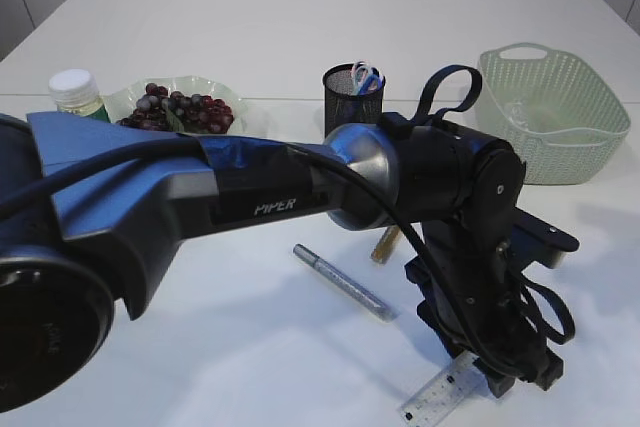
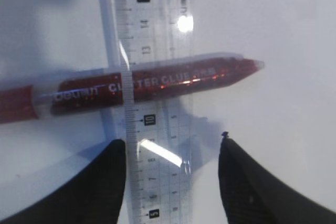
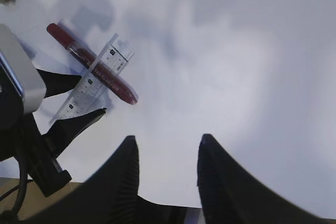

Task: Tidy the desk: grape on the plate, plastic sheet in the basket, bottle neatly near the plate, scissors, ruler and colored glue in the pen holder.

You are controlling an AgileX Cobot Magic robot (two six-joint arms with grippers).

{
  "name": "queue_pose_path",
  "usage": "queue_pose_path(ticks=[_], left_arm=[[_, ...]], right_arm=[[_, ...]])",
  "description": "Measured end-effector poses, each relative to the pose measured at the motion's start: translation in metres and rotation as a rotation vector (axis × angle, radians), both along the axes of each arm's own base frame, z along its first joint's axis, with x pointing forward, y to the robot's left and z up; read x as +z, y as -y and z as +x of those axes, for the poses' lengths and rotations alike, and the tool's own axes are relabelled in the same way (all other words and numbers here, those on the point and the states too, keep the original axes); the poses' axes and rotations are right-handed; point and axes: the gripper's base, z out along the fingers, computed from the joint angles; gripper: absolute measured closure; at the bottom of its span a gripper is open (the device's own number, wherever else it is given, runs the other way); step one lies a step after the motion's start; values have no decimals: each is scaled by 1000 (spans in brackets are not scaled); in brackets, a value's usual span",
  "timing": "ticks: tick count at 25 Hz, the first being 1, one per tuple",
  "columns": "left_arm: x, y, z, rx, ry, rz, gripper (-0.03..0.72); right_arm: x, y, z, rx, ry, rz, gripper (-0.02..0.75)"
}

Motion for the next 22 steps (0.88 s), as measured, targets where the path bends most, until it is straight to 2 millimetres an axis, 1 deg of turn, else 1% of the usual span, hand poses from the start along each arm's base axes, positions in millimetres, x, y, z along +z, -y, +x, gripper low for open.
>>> queue_pose_path(ticks=[14,19,22], left_arm=[[0,0,2,-7,21,5,282],[-3,0,2,-8,23,9,284],[-3,0,2,-8,23,9,306]], right_arm=[[3,-1,-1,-1,13,4,428],[3,-1,-1,-1,13,4,428],[3,-1,-1,-2,14,5,428]])
